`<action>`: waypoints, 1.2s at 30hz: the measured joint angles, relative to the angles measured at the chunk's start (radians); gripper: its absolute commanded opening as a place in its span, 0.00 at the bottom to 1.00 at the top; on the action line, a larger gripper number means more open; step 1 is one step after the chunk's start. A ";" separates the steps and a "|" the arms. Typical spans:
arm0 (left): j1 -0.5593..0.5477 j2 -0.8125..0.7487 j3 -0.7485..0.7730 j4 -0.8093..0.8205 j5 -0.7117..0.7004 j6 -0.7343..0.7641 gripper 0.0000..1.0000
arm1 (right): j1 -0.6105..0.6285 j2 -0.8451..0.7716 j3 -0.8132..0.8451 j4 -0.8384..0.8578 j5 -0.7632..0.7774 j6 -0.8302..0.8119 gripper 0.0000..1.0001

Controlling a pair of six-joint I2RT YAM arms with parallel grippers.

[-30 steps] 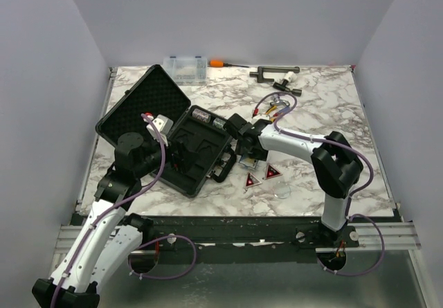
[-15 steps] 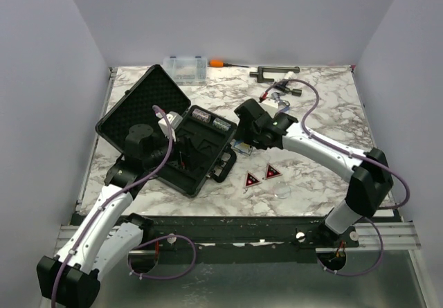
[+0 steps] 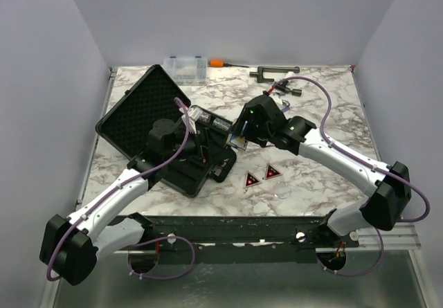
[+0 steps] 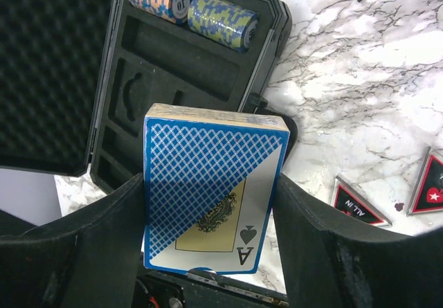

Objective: Pack up texas hold em set

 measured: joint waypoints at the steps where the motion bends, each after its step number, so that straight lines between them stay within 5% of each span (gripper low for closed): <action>1: -0.005 0.006 0.000 0.011 -0.006 -0.007 0.75 | 0.000 -0.006 -0.005 0.001 -0.006 0.000 0.43; 19: -0.065 0.162 0.084 0.093 -0.146 -0.110 0.51 | 0.000 -0.113 -0.055 0.010 -0.071 0.019 0.43; 23: -0.082 0.180 0.102 0.100 -0.146 -0.109 0.32 | 0.000 -0.115 -0.055 0.011 -0.078 0.019 0.43; 26: -0.097 0.199 0.111 0.098 -0.151 -0.108 0.03 | 0.000 -0.117 -0.056 0.011 -0.080 0.018 0.44; 28: -0.100 0.207 0.111 0.098 -0.163 -0.106 0.00 | -0.002 -0.121 -0.058 0.004 -0.076 0.019 0.45; 30: -0.106 0.209 0.112 0.098 -0.170 -0.104 0.00 | -0.003 -0.122 -0.058 0.001 -0.076 0.018 0.52; 36: -0.117 0.205 0.111 0.095 -0.175 -0.103 0.00 | -0.004 -0.141 -0.058 -0.010 -0.069 0.019 0.97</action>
